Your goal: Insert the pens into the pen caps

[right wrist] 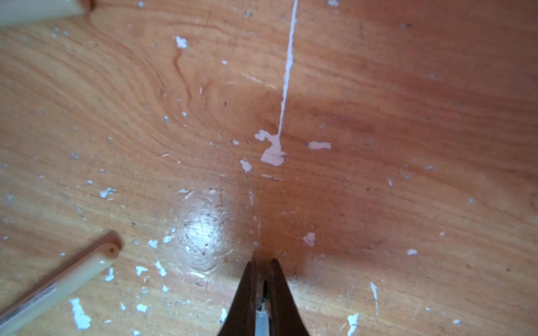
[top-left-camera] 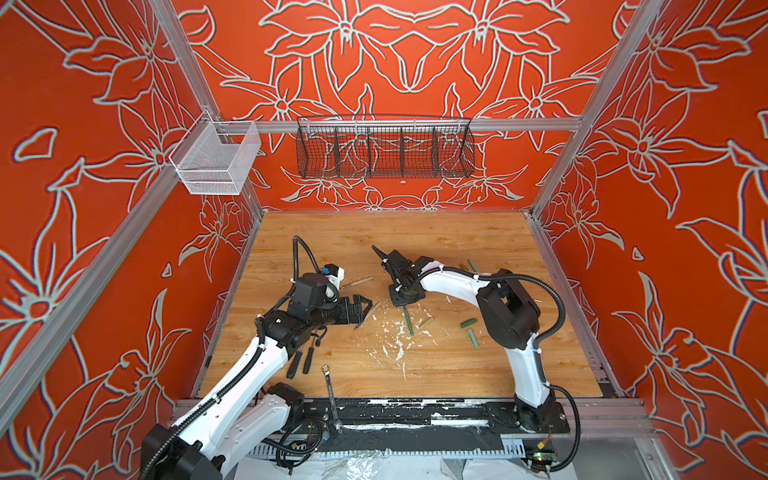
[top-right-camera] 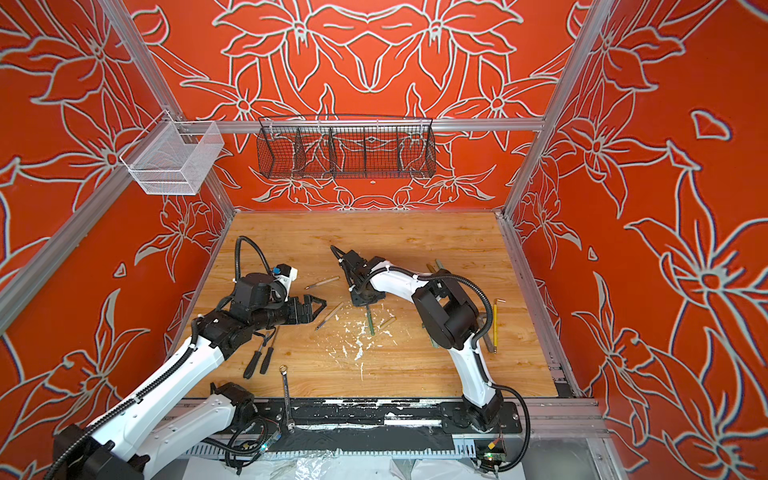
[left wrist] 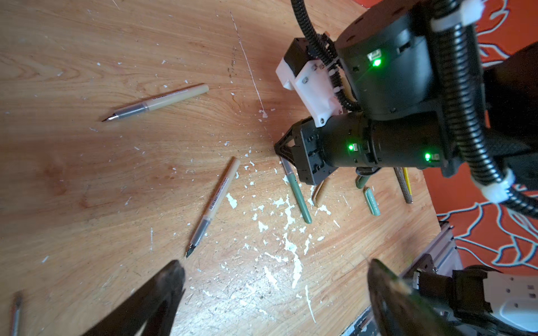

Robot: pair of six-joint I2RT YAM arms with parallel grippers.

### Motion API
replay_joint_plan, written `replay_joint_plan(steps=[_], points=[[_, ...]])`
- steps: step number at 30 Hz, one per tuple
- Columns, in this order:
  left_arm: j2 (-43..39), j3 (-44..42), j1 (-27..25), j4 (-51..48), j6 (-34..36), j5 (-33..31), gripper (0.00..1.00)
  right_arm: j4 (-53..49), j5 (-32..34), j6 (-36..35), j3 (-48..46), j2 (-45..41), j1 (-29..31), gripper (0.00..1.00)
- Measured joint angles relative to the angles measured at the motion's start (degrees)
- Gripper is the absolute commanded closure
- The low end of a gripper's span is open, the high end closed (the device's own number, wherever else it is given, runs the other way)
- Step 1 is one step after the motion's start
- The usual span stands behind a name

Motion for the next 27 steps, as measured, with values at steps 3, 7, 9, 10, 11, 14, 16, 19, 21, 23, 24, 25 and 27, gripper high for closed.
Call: replay_joint_plan(steps=[3,7,9,10,11,14,16,19,21,23,24,25,27], points=[[0.5,-1.46,-0.13,2.58,-0.33,2.21,0.03,0.2,-1.2,0.11,-0.66,-0.63,0.0,0.89],[1.79,-3.39,-1.33,6.82,-0.74,4.96,0.03,2.75,-3.3,0.09,-3.91,-4.15,0.0,0.89],[2.82,-3.72,-2.23,8.85,-0.92,6.21,0.03,4.59,-4.42,-0.02,-5.6,-6.75,0.0,0.89],[3.34,-3.82,-2.73,10.01,-0.92,6.69,0.03,5.57,-4.9,-0.02,-6.19,-8.22,-0.02,0.9],[3.98,-3.89,-3.17,11.17,-0.92,7.15,0.03,6.32,-5.27,-0.09,-6.45,-9.51,-0.09,0.9],[6.54,-3.91,-4.72,14.36,-1.09,8.04,0.03,8.26,-5.88,-0.22,-6.54,-12.48,-0.28,0.9],[7.8,-3.93,-5.4,15.65,-1.11,8.39,0.03,9.14,-6.27,-0.42,-6.54,-13.9,-0.48,0.89],[8.81,-3.93,-5.9,16.9,-1.16,8.55,0.03,9.25,-6.51,-1.49,-6.51,-14.62,-0.83,0.8],[8.76,-3.93,-5.99,17.03,-1.29,8.46,0.03,8.11,-6.36,-2.38,-6.51,-14.47,-0.96,0.74],[8.31,-3.93,-6.01,17.05,-1.31,8.17,0.03,6.38,-5.97,-3.19,-6.51,-14.27,-1.03,0.67],[8.13,-3.93,-6.01,17.09,-1.31,8.11,0.03,5.92,-5.86,-3.37,-6.51,-14.25,-1.03,0.66],[7.67,-3.96,-6.01,17.05,-1.29,7.58,0.03,5.49,-5.73,-3.72,-6.58,-14.16,-1.03,0.65],[6.01,-4.02,-6.01,16.46,-1.2,6.51,0.03,4.92,-5.29,-4.48,-7.04,-13.9,-1.03,0.63]])
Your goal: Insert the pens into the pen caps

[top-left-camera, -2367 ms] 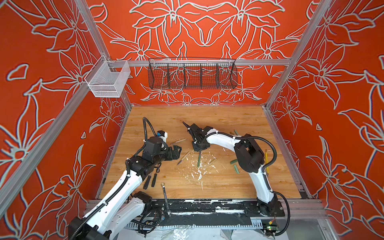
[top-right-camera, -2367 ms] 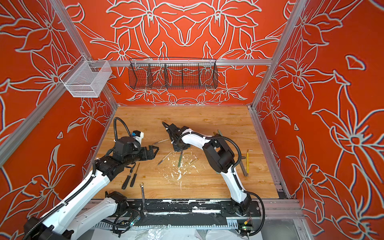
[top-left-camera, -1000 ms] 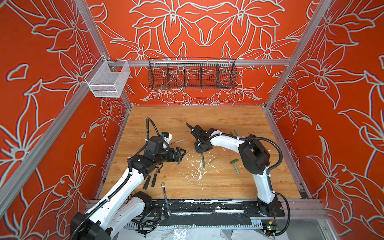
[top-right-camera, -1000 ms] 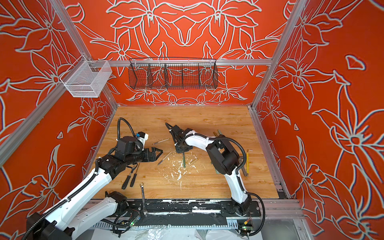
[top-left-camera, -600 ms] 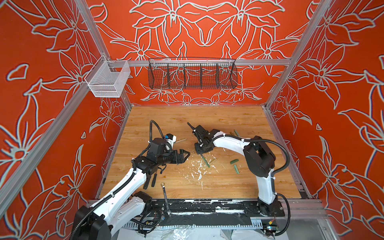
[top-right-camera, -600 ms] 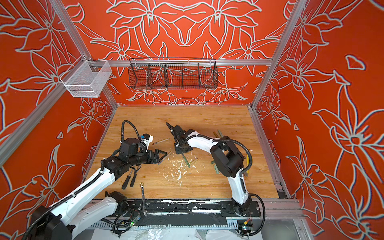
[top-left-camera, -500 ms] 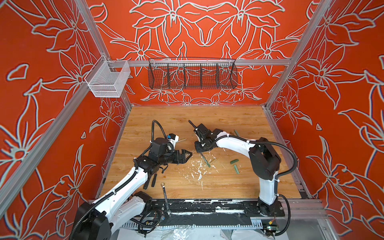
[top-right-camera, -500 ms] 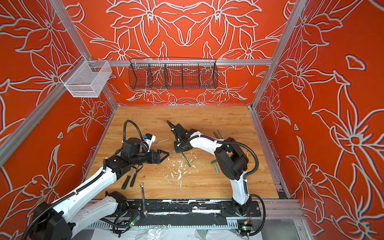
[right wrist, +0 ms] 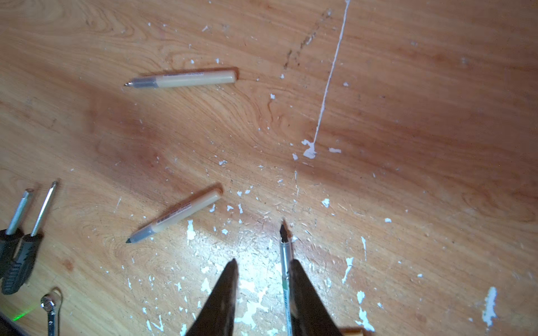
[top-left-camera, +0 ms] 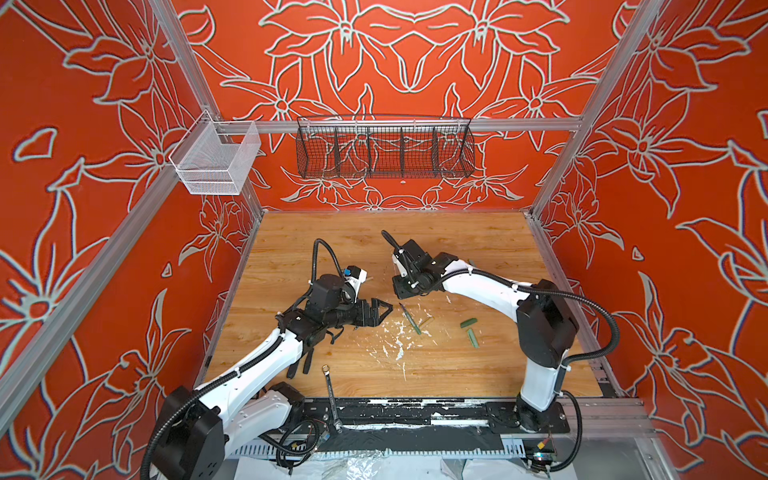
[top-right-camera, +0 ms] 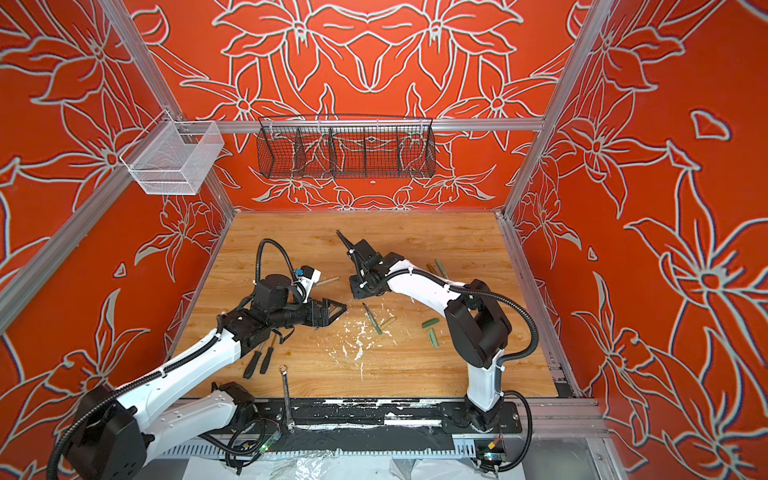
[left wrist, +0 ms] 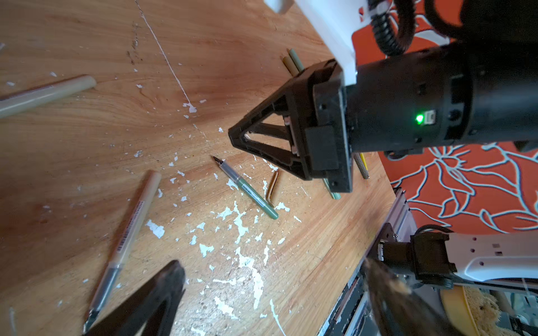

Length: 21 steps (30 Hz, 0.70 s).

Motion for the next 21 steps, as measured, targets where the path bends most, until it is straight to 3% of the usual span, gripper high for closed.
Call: replay_joint_plan(steps=[10,21], points=[[-3.76,0.13,0.0,-2.16,1.18,-2.67,0.03,-2.05,-0.04,-1.68,-1.27,6.95,0.15,0.65],[-3.89,0.13,0.0,-2.62,1.25,-3.32,0.03,-5.11,1.57,-3.45,0.87,9.66,1.11,0.83]])
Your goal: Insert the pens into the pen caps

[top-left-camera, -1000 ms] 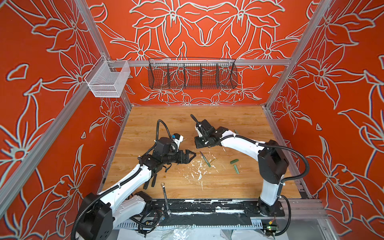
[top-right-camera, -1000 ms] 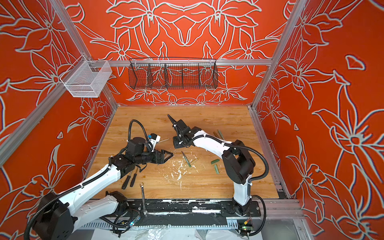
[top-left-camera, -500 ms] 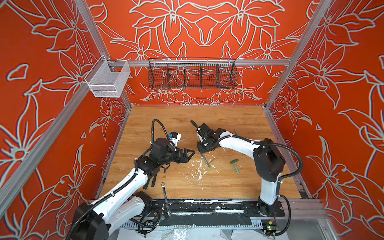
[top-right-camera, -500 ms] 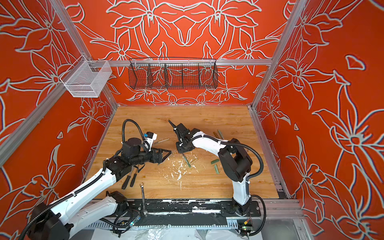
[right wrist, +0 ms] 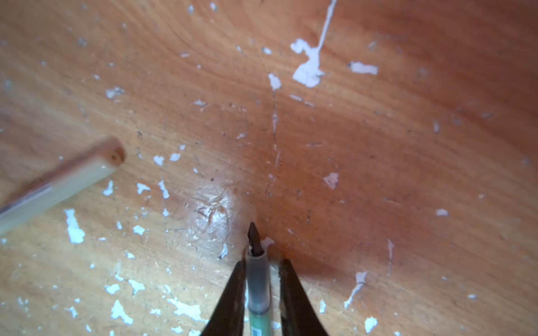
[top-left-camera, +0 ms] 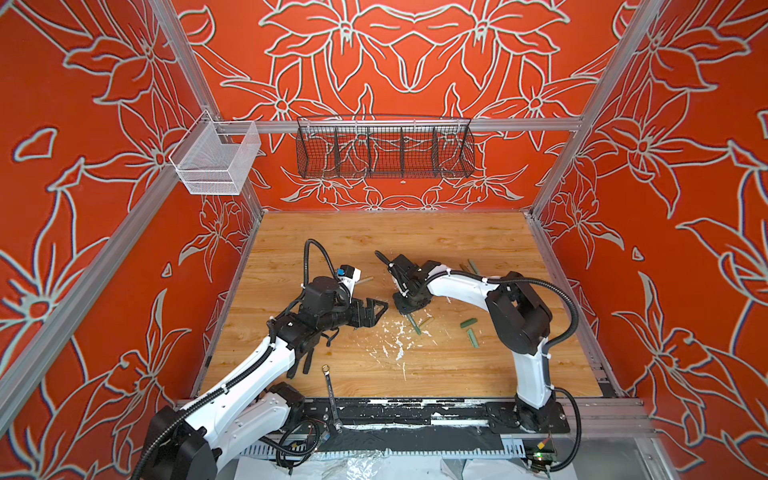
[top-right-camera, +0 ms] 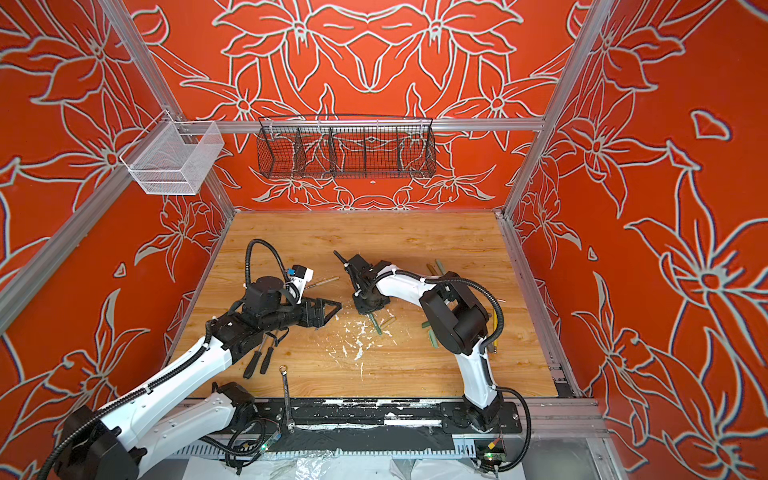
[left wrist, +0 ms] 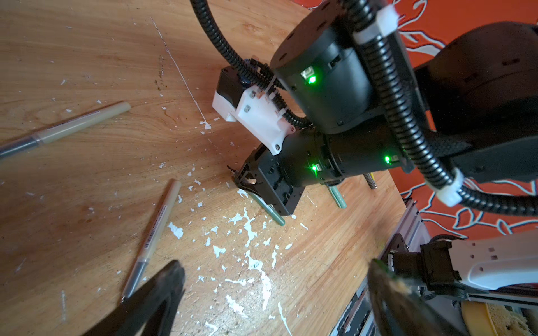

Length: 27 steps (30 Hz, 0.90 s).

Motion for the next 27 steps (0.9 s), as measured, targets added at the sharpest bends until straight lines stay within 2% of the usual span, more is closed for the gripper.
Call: replay_joint_plan(steps=[7,14,17,22,25,27], points=[[0.92,0.04,0.0,0.07,-0.02,0.13,0.03,-2.12,0.61,0.17,1.53,0.39,0.2,0.85],[3.3,0.07,0.0,1.55,0.02,1.57,0.03,0.02,-3.67,1.11,1.51,-3.85,-0.79,0.86],[4.68,0.07,0.0,2.97,0.0,2.82,0.03,4.39,-7.13,2.21,-0.28,-9.25,-2.19,0.87],[5.77,0.07,0.0,6.97,-0.02,4.94,0.03,16.41,-15.65,4.11,-8.44,-20.04,-5.33,0.88],[6.86,0.33,0.0,9.53,-0.09,6.27,0.0,22.4,-20.61,4.13,-11.13,-22.73,-5.99,0.89],[7.96,0.87,0.0,11.34,-0.48,7.39,0.04,26.82,-24.0,4.13,-13.46,-23.87,-5.9,0.9]])
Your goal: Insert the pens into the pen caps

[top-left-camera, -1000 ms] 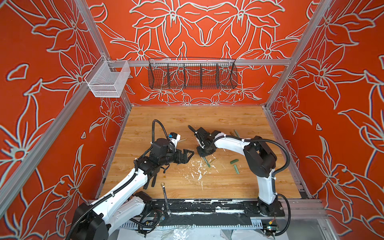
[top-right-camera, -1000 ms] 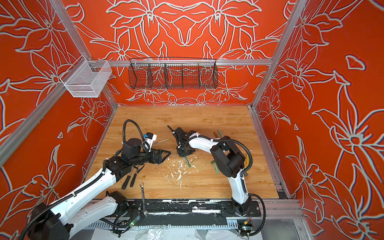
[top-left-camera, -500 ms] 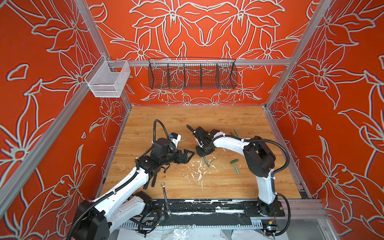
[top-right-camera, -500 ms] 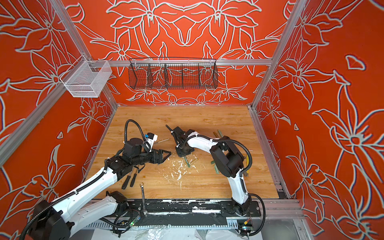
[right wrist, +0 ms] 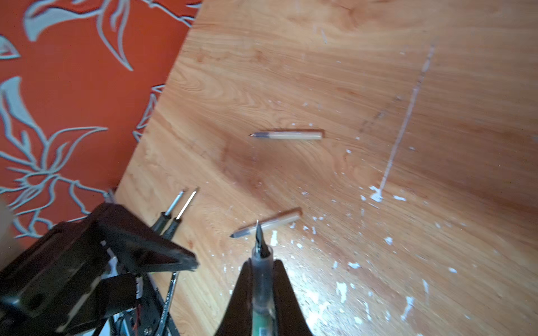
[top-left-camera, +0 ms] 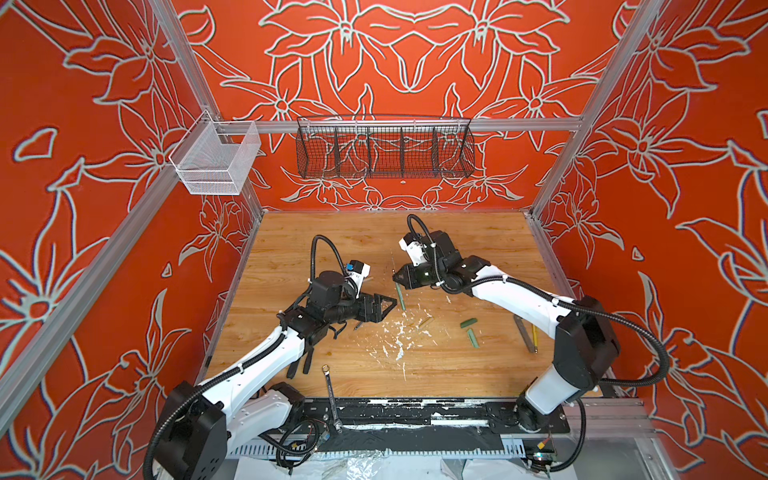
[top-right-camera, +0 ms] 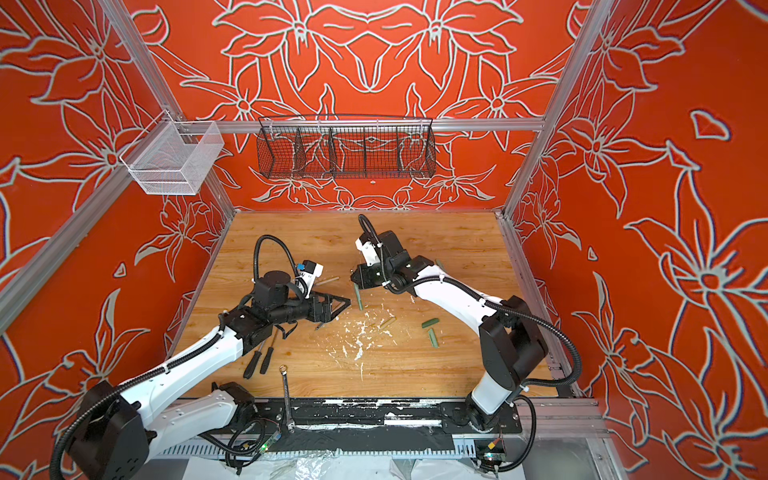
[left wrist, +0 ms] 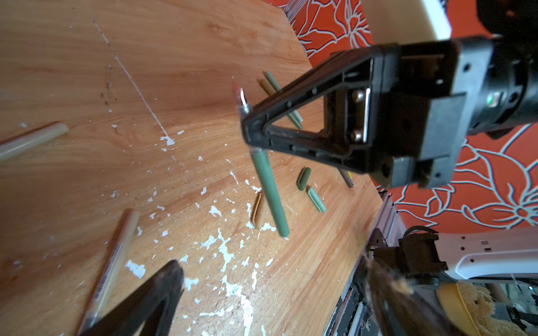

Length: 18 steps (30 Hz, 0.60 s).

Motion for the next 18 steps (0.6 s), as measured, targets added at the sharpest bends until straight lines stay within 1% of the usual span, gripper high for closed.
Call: replay_joint_plan(steps=[2,5,8,10,13,16,18], points=[[1.11,0.96,-0.02,1.6,-0.28,1.07,0.11,4.87,-3.39,0.24,-3.54,-1.53,0.04,0.89],[2.25,2.27,-0.02,4.57,-1.57,2.62,0.22,13.09,-7.8,1.2,-9.66,-4.61,0.07,0.9],[2.4,2.54,-0.07,6.97,-2.51,3.78,0.37,20.0,-10.99,2.16,-14.14,-7.93,0.07,0.9],[2.51,2.56,-0.04,8.11,-3.13,4.9,0.48,23.06,-12.26,2.4,-15.23,-9.77,0.07,0.89],[2.54,2.62,-0.07,10.32,-3.65,7.26,0.59,25.83,-12.57,2.49,-15.5,-11.39,-0.15,0.9],[2.54,2.47,-0.07,11.93,-4.35,8.9,0.73,27.85,-12.9,2.6,-15.56,-12.13,-0.33,0.89],[2.6,2.27,-0.07,12.59,-4.59,9.6,0.79,29.0,-13.29,2.8,-15.56,-12.44,-0.11,0.9]])
